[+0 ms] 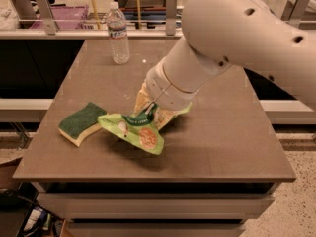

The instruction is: Move green rice chip bag near sponge

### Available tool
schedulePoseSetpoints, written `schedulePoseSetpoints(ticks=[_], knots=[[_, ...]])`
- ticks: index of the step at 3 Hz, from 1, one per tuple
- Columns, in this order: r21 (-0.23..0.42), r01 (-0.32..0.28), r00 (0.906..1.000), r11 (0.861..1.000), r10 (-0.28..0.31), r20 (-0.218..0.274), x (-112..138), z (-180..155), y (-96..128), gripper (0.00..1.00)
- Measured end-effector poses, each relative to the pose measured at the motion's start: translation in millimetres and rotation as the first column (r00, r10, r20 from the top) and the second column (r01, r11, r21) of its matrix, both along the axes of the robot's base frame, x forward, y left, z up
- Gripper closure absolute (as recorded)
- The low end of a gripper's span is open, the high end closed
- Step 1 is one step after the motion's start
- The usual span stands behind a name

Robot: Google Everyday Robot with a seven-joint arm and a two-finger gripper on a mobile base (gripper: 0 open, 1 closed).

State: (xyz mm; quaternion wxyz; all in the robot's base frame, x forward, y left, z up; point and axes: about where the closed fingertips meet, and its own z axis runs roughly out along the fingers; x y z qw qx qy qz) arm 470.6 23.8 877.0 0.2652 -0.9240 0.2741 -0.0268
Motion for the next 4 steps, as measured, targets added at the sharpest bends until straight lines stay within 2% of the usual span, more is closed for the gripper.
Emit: schedulePoseSetpoints(ticks=[1,4], knots=[[-0.002,-0.006,1.0,1.0,0.006,0.005,-0.7,1.0,0.9,0.82],[-0.005,-0.012,0.9998,1.0,0.012,0.014,-3.7,5.1,3.8,0.12]])
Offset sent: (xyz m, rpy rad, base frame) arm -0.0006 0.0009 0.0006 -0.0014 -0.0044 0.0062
